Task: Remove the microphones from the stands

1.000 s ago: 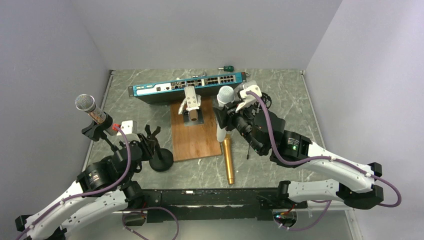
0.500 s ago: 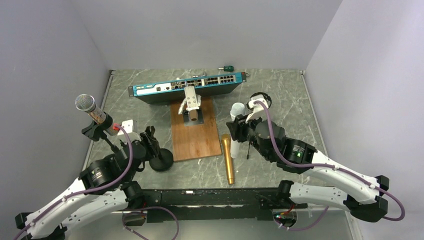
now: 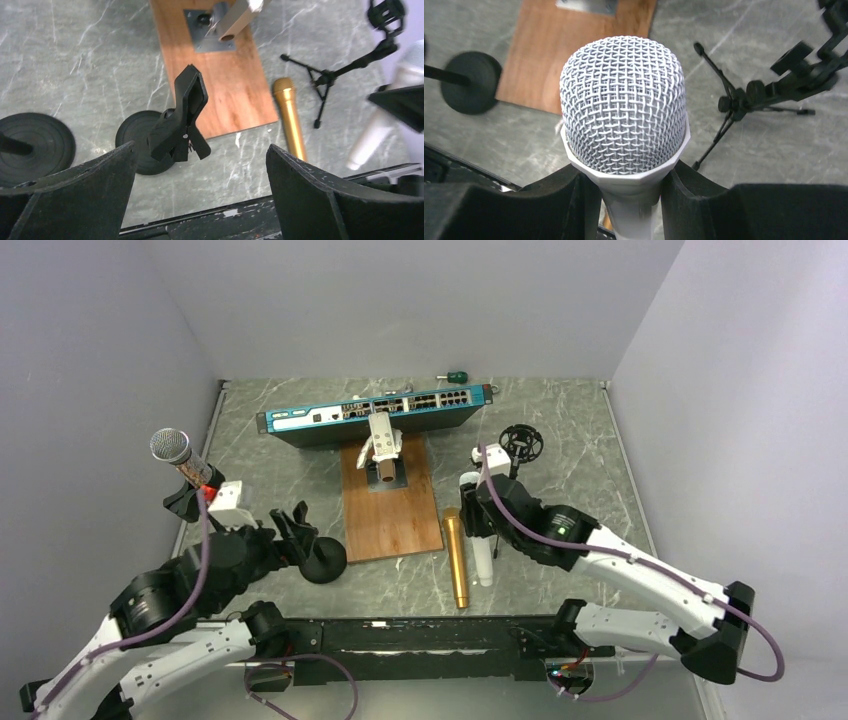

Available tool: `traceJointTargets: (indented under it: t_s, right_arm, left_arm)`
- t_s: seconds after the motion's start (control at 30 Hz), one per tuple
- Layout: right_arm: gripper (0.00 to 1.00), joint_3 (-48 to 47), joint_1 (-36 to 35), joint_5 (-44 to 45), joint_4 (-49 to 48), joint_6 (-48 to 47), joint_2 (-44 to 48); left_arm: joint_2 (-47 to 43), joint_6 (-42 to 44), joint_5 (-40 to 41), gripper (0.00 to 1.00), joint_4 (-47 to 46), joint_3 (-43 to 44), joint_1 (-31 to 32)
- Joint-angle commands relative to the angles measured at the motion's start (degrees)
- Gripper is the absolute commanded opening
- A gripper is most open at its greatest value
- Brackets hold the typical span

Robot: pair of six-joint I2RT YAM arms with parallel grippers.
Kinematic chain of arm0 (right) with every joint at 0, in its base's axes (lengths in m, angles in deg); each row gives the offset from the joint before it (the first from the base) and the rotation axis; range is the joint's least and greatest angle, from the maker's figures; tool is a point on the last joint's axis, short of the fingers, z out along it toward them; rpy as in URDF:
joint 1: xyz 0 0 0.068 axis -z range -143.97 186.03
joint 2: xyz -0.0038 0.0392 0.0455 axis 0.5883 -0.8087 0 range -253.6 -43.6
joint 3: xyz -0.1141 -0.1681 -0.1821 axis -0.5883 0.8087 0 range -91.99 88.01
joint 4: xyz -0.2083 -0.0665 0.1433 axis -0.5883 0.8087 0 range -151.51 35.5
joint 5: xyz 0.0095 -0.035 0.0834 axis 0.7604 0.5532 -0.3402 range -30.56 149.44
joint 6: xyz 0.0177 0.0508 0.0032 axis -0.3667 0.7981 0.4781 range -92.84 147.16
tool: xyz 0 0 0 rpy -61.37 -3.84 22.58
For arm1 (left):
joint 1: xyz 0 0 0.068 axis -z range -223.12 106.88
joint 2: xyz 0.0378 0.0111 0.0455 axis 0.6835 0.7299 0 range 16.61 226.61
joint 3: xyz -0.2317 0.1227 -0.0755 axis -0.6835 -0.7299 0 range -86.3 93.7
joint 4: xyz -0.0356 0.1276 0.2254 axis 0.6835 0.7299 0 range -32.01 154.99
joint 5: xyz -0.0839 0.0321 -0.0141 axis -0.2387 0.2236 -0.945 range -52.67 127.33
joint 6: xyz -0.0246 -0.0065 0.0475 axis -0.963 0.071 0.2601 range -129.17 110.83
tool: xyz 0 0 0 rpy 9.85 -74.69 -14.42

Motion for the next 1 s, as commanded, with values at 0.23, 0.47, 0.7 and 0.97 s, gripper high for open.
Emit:
traceJointTargets:
  t_s: [0.23, 0.47, 0.7, 0.97]
  right_arm:
    - [0.00, -4.82, 3.66, -4.18, 8.39, 9.31, -15.95]
    - [0.00, -5.85, 3.95, 4.16, 11.23, 15.68, -25.60]
    - [0.10, -4.63, 4.26, 8.11, 8.82, 16.88, -30.30]
    - [0.21, -5.15, 5.30, 11.46, 5.70, 15.15, -35.47]
  left_arm:
    - [-8.44, 6.45, 1.26, 1.00, -3.02, 6.09, 0.29]
    - [-9.65, 5.16, 3.11, 0.99, 4.06, 10.96, 0.24]
    - [-12.74, 5.40, 1.61, 0.98, 4.33, 12.07, 0.24]
    - [-12.19, 4.87, 1.06, 0.98, 5.43, 12.63, 0.26]
